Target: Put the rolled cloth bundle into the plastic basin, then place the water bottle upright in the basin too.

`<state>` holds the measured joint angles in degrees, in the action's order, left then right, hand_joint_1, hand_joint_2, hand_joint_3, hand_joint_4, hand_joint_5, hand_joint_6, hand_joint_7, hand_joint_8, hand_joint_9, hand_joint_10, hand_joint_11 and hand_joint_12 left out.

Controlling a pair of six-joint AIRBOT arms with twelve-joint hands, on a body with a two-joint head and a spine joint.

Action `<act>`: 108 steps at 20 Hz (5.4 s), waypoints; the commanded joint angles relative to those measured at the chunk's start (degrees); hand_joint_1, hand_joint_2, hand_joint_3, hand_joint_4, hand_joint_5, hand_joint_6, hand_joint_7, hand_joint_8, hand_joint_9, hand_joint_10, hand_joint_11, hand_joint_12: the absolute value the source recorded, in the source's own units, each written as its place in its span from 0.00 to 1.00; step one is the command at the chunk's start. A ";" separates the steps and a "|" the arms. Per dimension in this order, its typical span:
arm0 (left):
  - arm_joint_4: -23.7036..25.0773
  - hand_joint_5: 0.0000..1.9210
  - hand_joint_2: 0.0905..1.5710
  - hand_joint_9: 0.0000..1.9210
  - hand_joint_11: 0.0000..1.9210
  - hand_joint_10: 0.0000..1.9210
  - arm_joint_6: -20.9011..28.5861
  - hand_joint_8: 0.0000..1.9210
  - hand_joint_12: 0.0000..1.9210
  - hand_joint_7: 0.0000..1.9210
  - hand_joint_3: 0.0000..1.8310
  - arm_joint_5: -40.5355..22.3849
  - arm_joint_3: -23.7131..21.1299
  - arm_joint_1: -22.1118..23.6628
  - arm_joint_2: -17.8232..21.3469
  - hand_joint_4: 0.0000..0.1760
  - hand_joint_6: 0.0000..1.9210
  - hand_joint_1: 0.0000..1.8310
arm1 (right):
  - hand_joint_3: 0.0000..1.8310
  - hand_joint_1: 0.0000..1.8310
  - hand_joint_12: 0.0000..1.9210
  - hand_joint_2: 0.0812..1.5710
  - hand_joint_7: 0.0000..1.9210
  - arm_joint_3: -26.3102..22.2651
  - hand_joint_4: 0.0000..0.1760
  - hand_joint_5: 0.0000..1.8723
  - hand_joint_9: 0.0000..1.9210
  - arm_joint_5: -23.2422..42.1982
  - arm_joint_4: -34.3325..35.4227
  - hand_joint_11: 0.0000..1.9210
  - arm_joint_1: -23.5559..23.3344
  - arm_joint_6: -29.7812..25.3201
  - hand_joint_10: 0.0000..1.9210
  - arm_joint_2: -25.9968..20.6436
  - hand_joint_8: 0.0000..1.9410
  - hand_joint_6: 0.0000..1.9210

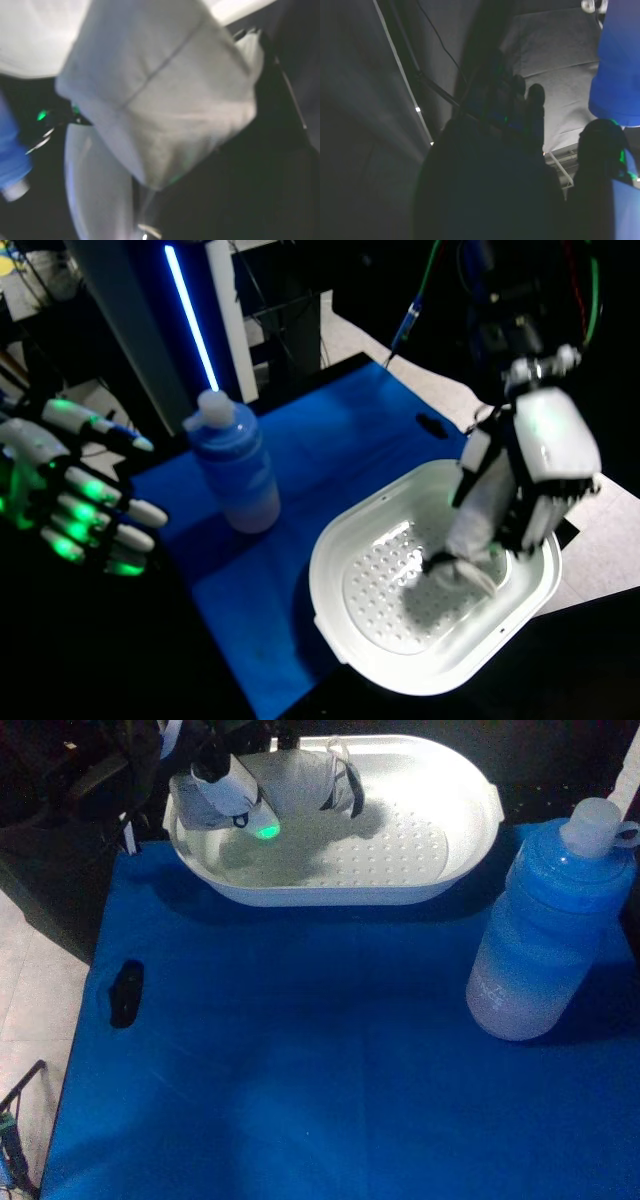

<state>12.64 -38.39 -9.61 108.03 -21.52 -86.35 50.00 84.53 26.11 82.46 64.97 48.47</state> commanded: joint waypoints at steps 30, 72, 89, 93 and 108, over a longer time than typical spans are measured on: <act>-9.91 0.00 0.56 0.02 0.00 0.00 1.37 0.00 0.24 0.00 0.00 -29.46 -21.59 -10.82 19.16 1.00 0.00 0.20 | 0.00 0.30 0.31 0.80 0.04 0.38 0.68 0.02 0.07 7.24 -0.38 0.00 -3.35 -2.00 0.00 0.46 0.00 0.00; -33.22 0.00 0.53 0.00 0.00 0.00 2.44 0.00 0.00 0.00 0.00 -77.68 -52.72 -52.04 34.56 1.00 0.00 0.38 | 0.00 0.60 1.00 0.76 0.61 9.32 0.00 0.43 0.68 -0.86 -11.89 0.65 -25.33 -5.86 0.90 8.29 0.77 0.65; -32.82 0.00 0.52 0.00 0.00 0.00 3.00 0.00 0.00 0.00 0.00 -76.78 -51.77 -52.03 34.13 1.00 0.00 0.35 | 0.00 0.60 1.00 0.76 0.60 21.48 0.00 0.43 0.71 -19.84 -18.60 0.72 -51.13 -2.78 1.00 11.34 0.99 0.64; -32.50 0.00 0.52 0.00 0.00 0.00 3.41 0.00 0.00 0.00 0.00 -76.62 -51.48 -51.98 34.04 1.00 0.00 0.33 | 0.00 0.60 1.00 0.75 0.56 25.94 0.00 0.45 0.68 -25.24 -17.98 0.70 -54.67 -2.76 1.00 14.37 0.96 0.62; -31.08 0.00 0.53 0.00 0.00 0.00 6.01 0.00 0.00 0.00 0.00 -77.78 -48.55 -50.51 32.21 0.93 0.00 0.35 | 0.00 0.59 1.00 0.78 0.62 43.18 0.00 0.41 0.67 -33.13 -11.88 0.70 -56.23 -4.60 1.00 30.42 0.90 0.68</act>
<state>-17.78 -32.95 -79.55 59.22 -72.55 -54.17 92.97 42.89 13.56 27.44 61.76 79.02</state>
